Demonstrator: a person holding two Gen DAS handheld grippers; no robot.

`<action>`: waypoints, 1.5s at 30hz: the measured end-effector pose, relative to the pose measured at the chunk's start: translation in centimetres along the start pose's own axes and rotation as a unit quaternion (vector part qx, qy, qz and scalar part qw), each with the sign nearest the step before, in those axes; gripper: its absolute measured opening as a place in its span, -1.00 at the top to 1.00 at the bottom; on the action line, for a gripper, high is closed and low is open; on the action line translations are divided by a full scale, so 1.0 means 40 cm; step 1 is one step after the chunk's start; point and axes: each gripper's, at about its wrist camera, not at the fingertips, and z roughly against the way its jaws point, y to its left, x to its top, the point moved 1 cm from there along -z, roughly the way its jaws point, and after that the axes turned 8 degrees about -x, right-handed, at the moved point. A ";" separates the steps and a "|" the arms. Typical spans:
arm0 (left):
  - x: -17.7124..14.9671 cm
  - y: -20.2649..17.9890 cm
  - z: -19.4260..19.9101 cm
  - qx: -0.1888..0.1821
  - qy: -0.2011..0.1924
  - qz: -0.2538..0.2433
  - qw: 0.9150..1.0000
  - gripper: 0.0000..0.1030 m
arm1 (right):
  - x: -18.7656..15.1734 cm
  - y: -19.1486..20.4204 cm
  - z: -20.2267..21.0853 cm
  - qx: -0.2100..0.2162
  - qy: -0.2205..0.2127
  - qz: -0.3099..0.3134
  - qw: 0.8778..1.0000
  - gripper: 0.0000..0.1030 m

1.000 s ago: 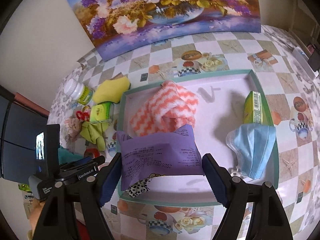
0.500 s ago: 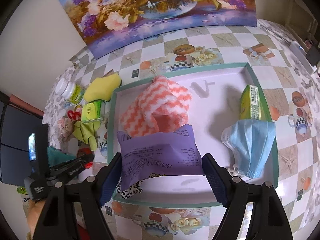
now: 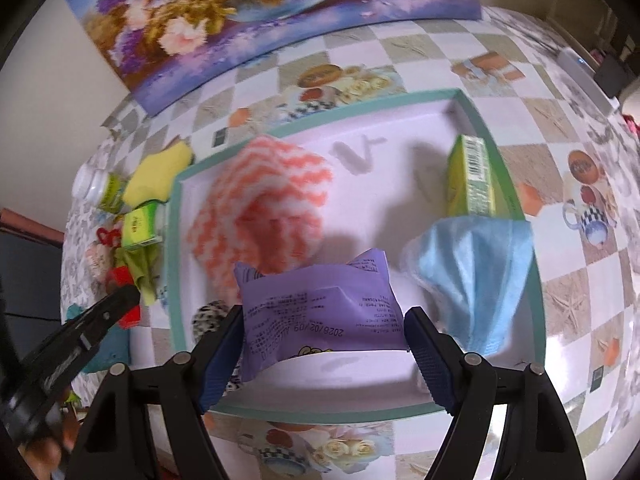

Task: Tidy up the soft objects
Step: 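Carry the tape roll with the left gripper into the tray while the right gripper carries the packet there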

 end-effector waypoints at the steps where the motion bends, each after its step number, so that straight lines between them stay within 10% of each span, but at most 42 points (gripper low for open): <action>1: 0.000 -0.031 -0.005 -0.008 0.001 -0.012 1.000 0.81 | 0.001 -0.008 -0.002 -0.001 0.001 -0.004 1.000 -0.58; 19: 0.012 -0.161 -0.080 -0.076 0.035 -0.016 0.996 0.79 | 0.012 -0.080 0.007 -0.022 -0.001 -0.032 0.999 -0.59; 32: 0.035 -0.071 -0.038 -0.047 0.008 0.032 0.998 -0.30 | 0.010 -0.043 0.025 -0.021 -0.010 -0.019 1.000 -0.59; 45: 0.044 0.081 -0.034 0.046 -0.018 0.087 0.995 -0.73 | 0.001 0.027 0.002 -0.041 -0.009 0.025 0.999 -1.00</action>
